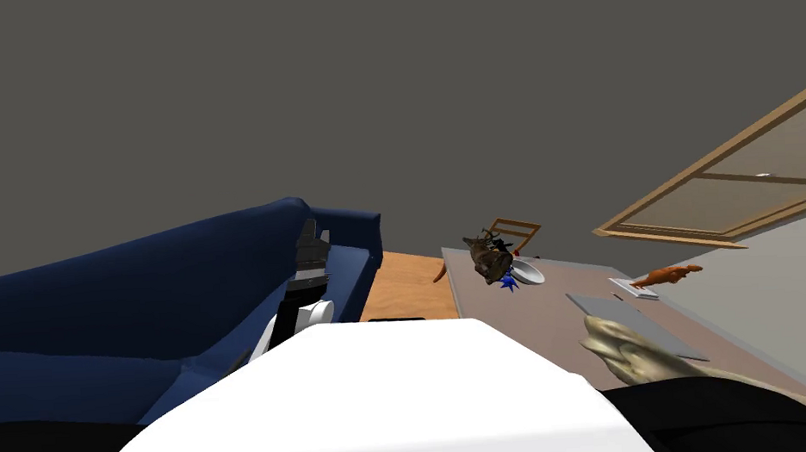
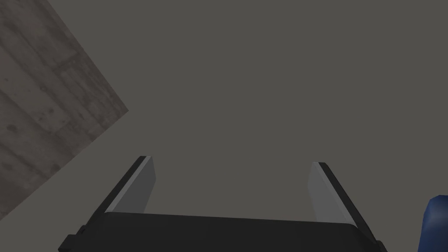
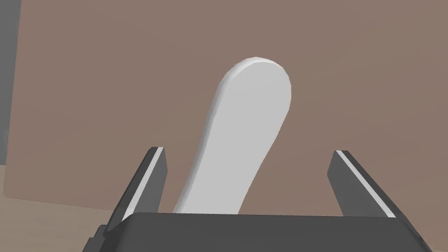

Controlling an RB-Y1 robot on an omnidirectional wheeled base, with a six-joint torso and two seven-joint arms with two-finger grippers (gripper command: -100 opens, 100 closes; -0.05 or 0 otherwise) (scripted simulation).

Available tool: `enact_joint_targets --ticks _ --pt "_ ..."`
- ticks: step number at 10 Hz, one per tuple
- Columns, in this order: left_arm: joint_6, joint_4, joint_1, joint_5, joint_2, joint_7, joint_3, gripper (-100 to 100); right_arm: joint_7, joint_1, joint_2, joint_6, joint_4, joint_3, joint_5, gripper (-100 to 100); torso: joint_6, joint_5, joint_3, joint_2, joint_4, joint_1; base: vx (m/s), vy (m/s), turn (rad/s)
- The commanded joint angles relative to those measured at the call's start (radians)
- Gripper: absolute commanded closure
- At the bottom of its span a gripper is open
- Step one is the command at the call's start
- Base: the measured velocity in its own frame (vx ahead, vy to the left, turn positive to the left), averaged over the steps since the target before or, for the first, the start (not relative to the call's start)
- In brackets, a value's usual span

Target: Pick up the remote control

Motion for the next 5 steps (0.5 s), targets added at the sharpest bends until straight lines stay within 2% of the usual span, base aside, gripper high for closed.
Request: enact_joint_targets --ticks 1,3,5 --pt "0.0 0.0 0.0 0.0 0.0 0.0 0.0 0 -0.017 -0.002 0.006 0.033 0.046 -0.023 -0.026 -100 0.0 0.0 0.0 0.0 0.0 0.0 0.124 -0.081 -0.254" --pt "0.0 0.0 0.0 0.0 0.0 0.0 0.0 0 -0.05 0.001 0.019 0.069 0.078 -0.047 -0.042 -100 0.0 0.0 -0.001 -0.002 0.0 -0.002 0.127 -0.092 -0.215" --pt "0.0 0.0 0.0 0.0 0.0 0.0 0.0 0 -0.075 0.004 0.031 0.095 0.098 -0.064 -0.052 -100 0.0 -0.001 0.001 0.001 0.0 -0.003 0.068 -0.082 -0.153"
